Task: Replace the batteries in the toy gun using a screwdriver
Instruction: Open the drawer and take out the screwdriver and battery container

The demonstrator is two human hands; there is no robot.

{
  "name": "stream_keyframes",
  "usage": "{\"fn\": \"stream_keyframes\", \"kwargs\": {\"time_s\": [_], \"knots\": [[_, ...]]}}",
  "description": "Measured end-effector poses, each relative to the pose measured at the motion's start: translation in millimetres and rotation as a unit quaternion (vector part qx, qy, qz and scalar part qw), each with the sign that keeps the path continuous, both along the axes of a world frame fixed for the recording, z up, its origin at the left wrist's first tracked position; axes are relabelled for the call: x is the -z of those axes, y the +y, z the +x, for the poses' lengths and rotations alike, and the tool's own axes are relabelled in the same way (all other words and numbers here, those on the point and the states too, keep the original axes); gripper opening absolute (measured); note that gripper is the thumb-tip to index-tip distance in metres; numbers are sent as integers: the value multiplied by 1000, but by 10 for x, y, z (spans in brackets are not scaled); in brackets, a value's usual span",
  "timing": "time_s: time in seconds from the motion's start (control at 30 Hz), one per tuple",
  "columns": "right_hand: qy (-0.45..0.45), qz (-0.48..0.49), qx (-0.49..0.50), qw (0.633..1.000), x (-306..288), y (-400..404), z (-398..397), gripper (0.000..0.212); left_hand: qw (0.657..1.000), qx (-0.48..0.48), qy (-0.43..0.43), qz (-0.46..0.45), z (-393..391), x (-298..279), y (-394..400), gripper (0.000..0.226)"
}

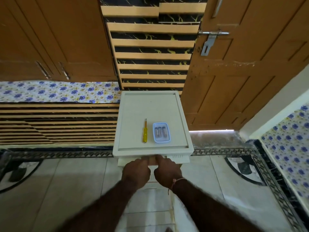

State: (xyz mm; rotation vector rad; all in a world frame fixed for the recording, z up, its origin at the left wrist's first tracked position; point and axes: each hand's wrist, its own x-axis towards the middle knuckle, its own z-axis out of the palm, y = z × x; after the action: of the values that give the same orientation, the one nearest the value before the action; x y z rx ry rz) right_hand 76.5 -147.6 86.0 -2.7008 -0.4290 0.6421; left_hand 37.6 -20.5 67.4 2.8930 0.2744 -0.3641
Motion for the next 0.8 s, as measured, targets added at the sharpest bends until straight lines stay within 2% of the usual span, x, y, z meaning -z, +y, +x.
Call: {"fn": "stream_keyframes", "kwargs": {"time_s": [0.1, 0.2, 0.3, 0.43, 0.5, 0.63, 0.73, 0.8], "knots": [[33, -25, -18, 999, -63, -36, -10, 29, 995, 3, 81, -62, 34, -101, 40, 23], [108, -69, -95, 987, -94, -96, -118, 36, 961, 60, 235, -133, -35, -154, 95, 26], [161, -118, -159, 967, 15, -180, -342, 39, 929, 98, 344, -98, -275, -86, 44, 25], [121, -160, -164, 966, 192, -217, -591, 40, 926, 82, 354, -106, -600, 228, -76, 26], [108, -170, -165, 966, 242, -189, -619, 38, 941, 83, 308, -113, -676, 347, -109, 28], [69, -180, -185, 964, 244, -165, -653, 31, 969, 105, 212, -67, -808, 298, -205, 31], [45, -164, -193, 966, 162, -227, -681, 26, 959, 120, 248, -70, -765, 131, -95, 23], [63, -139, -199, 968, 91, -245, -667, 26, 949, 95, 293, -74, -673, 110, -183, 17]]}}
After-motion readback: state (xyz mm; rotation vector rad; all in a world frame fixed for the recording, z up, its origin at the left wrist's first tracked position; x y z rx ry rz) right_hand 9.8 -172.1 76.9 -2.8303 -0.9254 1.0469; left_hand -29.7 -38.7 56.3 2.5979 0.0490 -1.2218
